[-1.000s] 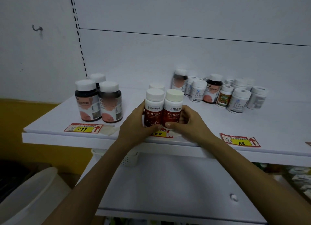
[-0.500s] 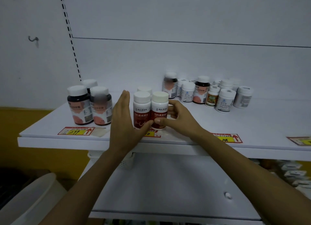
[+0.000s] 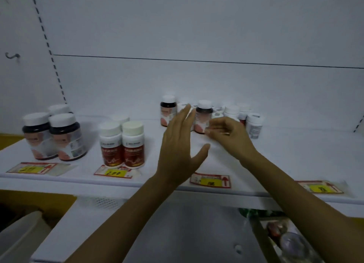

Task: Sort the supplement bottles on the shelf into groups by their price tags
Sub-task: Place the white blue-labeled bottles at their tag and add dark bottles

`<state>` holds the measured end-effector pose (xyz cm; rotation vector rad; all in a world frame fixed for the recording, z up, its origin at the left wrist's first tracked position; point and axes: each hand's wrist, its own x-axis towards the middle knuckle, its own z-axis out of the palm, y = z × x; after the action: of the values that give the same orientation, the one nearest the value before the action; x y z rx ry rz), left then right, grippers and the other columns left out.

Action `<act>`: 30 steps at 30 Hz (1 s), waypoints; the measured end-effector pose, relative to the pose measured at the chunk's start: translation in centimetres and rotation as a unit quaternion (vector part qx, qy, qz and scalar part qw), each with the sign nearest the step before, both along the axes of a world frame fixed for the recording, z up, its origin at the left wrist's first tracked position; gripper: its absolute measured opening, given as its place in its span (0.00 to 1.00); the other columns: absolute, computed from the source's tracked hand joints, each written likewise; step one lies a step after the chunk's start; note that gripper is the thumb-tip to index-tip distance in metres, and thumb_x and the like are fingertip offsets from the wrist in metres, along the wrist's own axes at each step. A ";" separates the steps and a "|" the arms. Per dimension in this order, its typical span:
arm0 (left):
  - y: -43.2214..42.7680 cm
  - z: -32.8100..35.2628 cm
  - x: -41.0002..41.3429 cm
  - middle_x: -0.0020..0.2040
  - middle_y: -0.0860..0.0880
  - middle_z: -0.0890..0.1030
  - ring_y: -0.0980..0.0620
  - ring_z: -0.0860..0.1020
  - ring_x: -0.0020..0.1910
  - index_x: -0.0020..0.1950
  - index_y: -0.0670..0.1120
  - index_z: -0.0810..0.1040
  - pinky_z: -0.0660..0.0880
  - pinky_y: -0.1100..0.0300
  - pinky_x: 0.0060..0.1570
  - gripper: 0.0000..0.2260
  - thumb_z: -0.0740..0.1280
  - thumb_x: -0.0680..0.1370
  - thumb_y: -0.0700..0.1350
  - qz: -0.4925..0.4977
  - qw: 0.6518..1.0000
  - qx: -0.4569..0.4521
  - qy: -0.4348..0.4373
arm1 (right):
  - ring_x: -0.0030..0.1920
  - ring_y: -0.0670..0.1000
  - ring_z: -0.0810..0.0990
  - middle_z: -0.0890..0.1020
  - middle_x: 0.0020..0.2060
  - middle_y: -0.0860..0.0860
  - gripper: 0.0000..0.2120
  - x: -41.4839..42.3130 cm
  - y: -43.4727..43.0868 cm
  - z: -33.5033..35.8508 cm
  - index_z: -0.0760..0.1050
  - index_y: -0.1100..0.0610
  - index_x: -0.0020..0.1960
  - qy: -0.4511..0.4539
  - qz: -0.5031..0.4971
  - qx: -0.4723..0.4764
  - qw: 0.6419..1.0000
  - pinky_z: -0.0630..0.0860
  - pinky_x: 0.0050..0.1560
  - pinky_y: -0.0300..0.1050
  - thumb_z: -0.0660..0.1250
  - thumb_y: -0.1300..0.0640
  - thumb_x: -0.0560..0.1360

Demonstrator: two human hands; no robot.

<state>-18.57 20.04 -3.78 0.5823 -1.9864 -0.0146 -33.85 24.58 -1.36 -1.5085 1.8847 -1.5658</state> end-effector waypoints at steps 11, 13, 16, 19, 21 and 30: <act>0.1 -2.6 -5.1 0.71 0.52 0.69 0.53 0.69 0.66 0.70 0.53 0.65 0.68 0.56 0.64 0.29 0.66 0.72 0.60 -0.002 0.917 0.373 -0.144 | 0.56 0.50 0.77 0.77 0.59 0.51 0.31 -7.8 -2.4 -4.9 0.68 0.57 0.62 -0.157 -0.089 0.019 0.983 0.73 0.55 0.43 0.77 0.51 0.65; 0.3 -2.3 -5.3 0.68 0.52 0.71 0.54 0.71 0.63 0.68 0.53 0.67 0.69 0.59 0.60 0.27 0.66 0.72 0.59 -0.001 0.915 0.381 -0.133 | 0.58 0.52 0.77 0.77 0.60 0.52 0.30 -7.9 -2.9 -5.0 0.68 0.58 0.62 -0.124 -0.094 0.028 0.987 0.73 0.56 0.44 0.77 0.52 0.65; 0.4 -2.2 -5.6 0.67 0.52 0.72 0.54 0.72 0.61 0.67 0.53 0.68 0.70 0.61 0.58 0.26 0.67 0.71 0.59 0.007 0.913 0.386 -0.129 | 0.60 0.54 0.77 0.78 0.61 0.54 0.27 -8.2 -3.2 -5.0 0.71 0.59 0.62 -0.072 -0.103 0.059 0.990 0.73 0.55 0.45 0.76 0.54 0.67; 0.6 -2.3 -5.6 0.67 0.52 0.72 0.54 0.72 0.62 0.67 0.53 0.68 0.70 0.60 0.59 0.26 0.68 0.71 0.58 0.010 0.910 0.399 -0.117 | 0.56 0.53 0.78 0.78 0.58 0.54 0.25 -8.1 -2.9 -5.2 0.72 0.59 0.59 -0.060 -0.108 0.066 0.990 0.73 0.52 0.43 0.76 0.51 0.67; 0.7 -2.1 -5.4 0.67 0.52 0.72 0.55 0.72 0.61 0.68 0.52 0.67 0.70 0.59 0.59 0.27 0.69 0.71 0.57 0.008 0.911 0.403 -0.088 | 0.55 0.52 0.79 0.79 0.58 0.53 0.25 -7.4 -2.3 -4.9 0.73 0.59 0.60 -0.088 -0.075 0.063 0.991 0.75 0.53 0.43 0.75 0.51 0.68; 2.3 -1.3 -3.6 0.55 0.50 0.81 0.53 0.82 0.46 0.63 0.51 0.71 0.79 0.62 0.46 0.22 0.71 0.71 0.50 -0.052 0.905 0.421 -0.008 | 0.52 0.49 0.81 0.82 0.51 0.50 0.09 -4.5 1.9 -3.4 0.76 0.53 0.55 -0.192 0.227 0.076 0.952 0.78 0.55 0.45 0.66 0.53 0.76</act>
<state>-22.20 22.38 -5.13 1.0113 -1.9686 -0.9766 -38.33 26.49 -4.78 -1.3293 1.2964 -1.3437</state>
